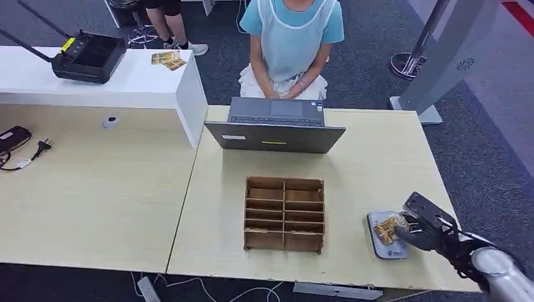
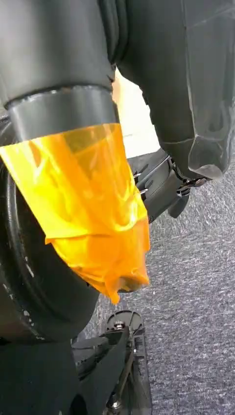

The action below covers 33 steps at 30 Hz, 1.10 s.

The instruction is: Pass the card to the sensor for recognition and then transmit it.

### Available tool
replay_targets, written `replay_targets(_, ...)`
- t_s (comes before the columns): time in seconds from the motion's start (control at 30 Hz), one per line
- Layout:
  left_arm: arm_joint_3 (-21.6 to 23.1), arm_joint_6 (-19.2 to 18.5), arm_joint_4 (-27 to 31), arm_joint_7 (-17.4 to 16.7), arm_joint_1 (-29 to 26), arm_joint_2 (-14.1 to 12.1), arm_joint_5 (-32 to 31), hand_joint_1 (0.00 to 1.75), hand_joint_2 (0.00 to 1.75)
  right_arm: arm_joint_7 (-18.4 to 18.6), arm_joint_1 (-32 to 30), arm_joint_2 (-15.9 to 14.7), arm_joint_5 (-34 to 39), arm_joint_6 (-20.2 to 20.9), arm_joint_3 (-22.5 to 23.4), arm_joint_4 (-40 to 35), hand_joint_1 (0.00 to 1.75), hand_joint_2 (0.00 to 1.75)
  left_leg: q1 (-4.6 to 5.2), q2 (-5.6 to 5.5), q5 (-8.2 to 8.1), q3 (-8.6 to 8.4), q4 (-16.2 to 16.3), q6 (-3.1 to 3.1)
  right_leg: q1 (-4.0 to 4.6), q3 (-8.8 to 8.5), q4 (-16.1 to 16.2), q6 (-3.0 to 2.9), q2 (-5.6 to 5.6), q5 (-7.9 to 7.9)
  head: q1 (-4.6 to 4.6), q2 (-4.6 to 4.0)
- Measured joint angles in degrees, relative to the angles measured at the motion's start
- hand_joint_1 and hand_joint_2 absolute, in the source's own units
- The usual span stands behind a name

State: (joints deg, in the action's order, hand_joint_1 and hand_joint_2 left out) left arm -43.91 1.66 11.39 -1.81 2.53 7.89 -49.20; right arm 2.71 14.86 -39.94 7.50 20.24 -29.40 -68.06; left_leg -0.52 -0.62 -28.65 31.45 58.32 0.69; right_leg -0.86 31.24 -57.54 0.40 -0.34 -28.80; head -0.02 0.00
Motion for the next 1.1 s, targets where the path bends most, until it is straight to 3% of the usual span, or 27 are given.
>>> replay_targets(0.8, -0.81, 0.11, 0.00, 0.00, -0.01, 0.13, 0.00, 0.00, 0.00, 0.09, 1.25, 4.16, -7.78, -3.15, 1.42, 1.40, 1.75, 1.75, -0.02, 0.13, 0.00, -0.24, 0.00, 0.00, 0.01, -0.21, 0.00, 0.02, 0.11, 0.03, 0.00, 0.00)
replay_targets(0.97, -1.36, 0.11, 0.00, 0.00, -0.02, 0.13, 0.20, 0.00, 0.00, -0.59, 1.32, 4.40, -6.45, -1.81, 2.54, 1.33, 1.75, 1.75, 0.00, 0.14, 0.00, -0.23, 0.00, 0.00, 0.00, -0.21, 0.00, 0.05, 0.12, 0.05, 0.00, 0.00)
replay_targets(1.1, -1.75, 0.11, 0.00, 0.13, -0.05, 0.13, 0.20, 0.00, 0.00, -0.44, 1.88, 3.37, -0.72, 1.77, 4.55, 0.09, 1.75, 1.75, 0.05, 0.11, 0.03, -0.14, 0.01, 0.02, -0.06, -0.12, 0.00, 0.10, 0.10, 0.09, -0.02, 0.00)
